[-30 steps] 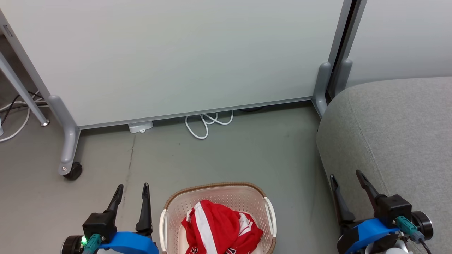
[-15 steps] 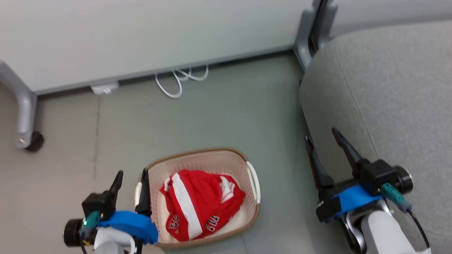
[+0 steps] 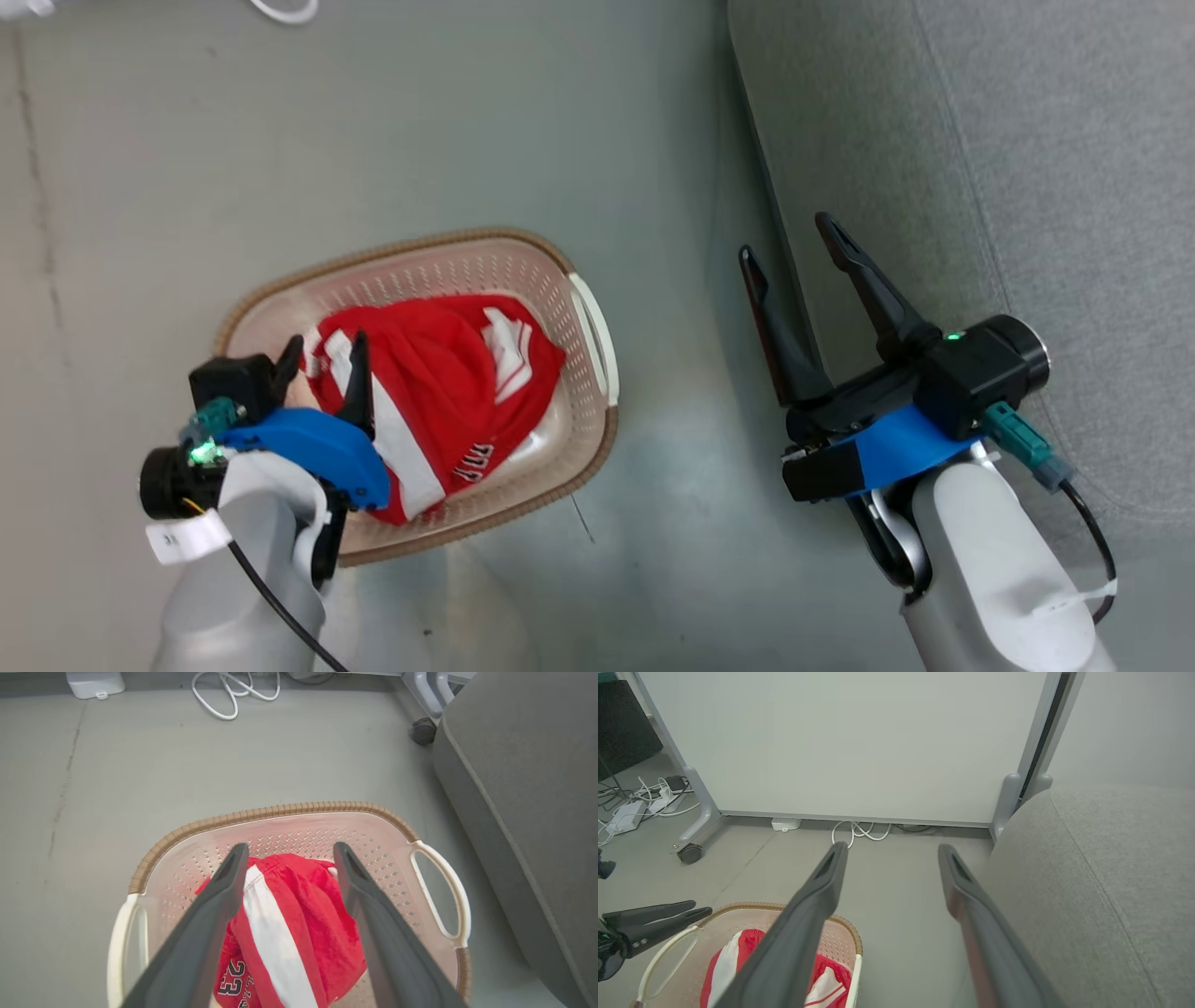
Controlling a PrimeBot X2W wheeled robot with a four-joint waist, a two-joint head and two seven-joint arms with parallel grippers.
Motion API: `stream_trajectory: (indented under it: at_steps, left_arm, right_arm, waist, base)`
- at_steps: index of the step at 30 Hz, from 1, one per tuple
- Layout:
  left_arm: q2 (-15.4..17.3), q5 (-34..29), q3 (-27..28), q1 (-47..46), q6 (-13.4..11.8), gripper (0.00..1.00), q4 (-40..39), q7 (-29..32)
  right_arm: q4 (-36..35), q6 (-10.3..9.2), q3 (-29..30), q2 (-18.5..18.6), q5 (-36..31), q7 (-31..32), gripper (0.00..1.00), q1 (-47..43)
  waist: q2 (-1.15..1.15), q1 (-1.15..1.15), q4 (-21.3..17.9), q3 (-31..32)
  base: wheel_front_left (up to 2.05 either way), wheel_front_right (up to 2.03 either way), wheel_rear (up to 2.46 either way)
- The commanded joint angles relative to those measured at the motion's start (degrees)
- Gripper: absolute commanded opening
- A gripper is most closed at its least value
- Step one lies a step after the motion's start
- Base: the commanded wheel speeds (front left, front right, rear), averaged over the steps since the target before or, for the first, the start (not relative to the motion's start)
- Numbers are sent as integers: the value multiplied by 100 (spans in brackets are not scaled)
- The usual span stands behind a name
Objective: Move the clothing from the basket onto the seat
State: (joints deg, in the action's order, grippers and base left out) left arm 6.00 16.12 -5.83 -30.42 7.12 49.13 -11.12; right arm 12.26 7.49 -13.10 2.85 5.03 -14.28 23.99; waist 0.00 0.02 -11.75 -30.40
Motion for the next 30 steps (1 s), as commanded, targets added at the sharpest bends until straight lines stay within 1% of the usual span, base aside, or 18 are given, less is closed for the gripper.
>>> stream_trajectory:
  at_steps: [1, 2, 6, 15, 20, 21, 22, 23, 24, 30]
  left_arm:
    - [104, 23, 0, -238, 43, 100, 161, 41]
    - [144, 41, 10, -335, 43, 100, 275, 103]
    - [261, 97, 92, -640, -121, 100, 675, 227]
    - [377, 303, 247, -1023, -211, 100, 1248, 283]
    - [365, 392, 256, -1175, -180, 100, 1467, 263]
    - [358, 404, 251, -1197, -172, 95, 1510, 256]
    - [347, 408, 240, -1222, -171, 67, 1549, 259]
    - [341, 415, 230, -1249, -161, 37, 1582, 248]
    - [339, 420, 217, -1272, -153, 0, 1612, 243]
    - [320, 457, 158, -1365, -118, 0, 1760, 212]
  right_arm:
    - [-26, 1, -65, 6, 43, -50, 100, 168]
    - [-45, 1, -99, 6, 73, -54, 100, 216]
    - [-65, 1, -261, 6, 213, -85, 100, 356]
    - [-319, 1, -381, 7, 473, -97, 100, 486]
    - [-397, 1, -362, 7, 503, -97, 100, 482]
    - [-402, 1, -355, 7, 509, -97, 100, 481]
    - [-406, 1, -354, 6, 513, -97, 100, 483]
    - [-407, 1, -351, 7, 515, -98, 100, 485]
    - [-407, 1, -351, 7, 520, -98, 100, 490]
    - [-417, 1, -362, 7, 537, -98, 100, 519]
  waist:
    - [0, -2, -279, -607]
    - [0, -2, -306, -720]
    - [0, -2, -399, -1006]
    - [0, -2, -534, -1464]
    - [0, -2, -562, -1570]
    - [0, -2, -561, -1580]
    - [0, -2, -561, -1588]
    - [0, -2, -560, -1594]
    - [0, -2, -558, -1600]
    - [0, -2, -549, -1622]
  base:
    - [0, 0, 0]
    - [0, 0, 0]
    - [0, 0, 0]
    - [0, 0, 0]
    - [0, 0, 0]
    - [0, 0, 0]
    - [0, 0, 0]
    - [0, 0, 0]
    - [0, 0, 0]
    - [0, 0, 0]
